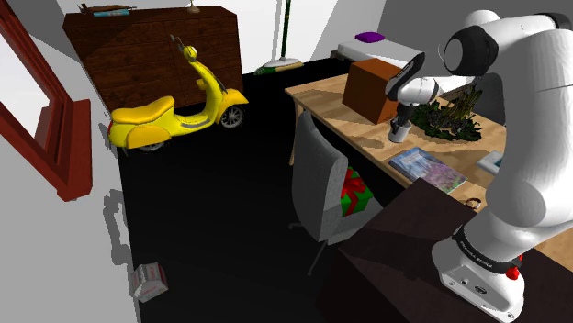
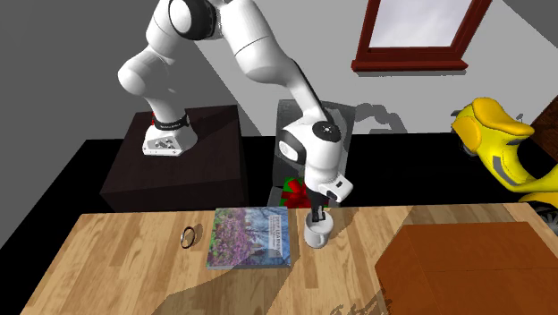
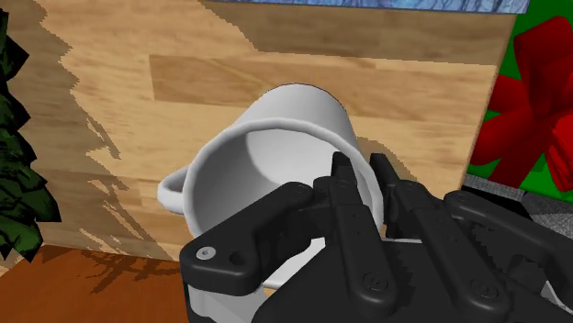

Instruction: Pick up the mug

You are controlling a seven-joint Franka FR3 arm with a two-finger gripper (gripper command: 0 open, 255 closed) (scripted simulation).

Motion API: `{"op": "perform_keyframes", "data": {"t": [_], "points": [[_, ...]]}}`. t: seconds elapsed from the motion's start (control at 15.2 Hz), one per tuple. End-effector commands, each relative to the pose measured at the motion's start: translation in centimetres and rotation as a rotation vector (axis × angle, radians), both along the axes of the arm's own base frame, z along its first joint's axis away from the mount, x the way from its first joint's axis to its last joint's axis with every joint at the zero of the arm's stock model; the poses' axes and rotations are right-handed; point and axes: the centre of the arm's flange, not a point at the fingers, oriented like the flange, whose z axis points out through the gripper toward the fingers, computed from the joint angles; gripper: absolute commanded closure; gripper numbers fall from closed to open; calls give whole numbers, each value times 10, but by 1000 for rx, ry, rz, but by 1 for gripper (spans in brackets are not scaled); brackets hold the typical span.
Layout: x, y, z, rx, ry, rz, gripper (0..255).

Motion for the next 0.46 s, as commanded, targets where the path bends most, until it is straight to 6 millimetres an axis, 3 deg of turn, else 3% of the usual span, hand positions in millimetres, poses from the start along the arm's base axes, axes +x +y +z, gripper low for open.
{"op": "perform_keyframes", "data": {"t": [0.0,0.26,0.4], "points": [[0,-1,11,0,0,0,255],[0,-1,32,0,0,0,255],[0,-1,33,0,0,0,255]]}}
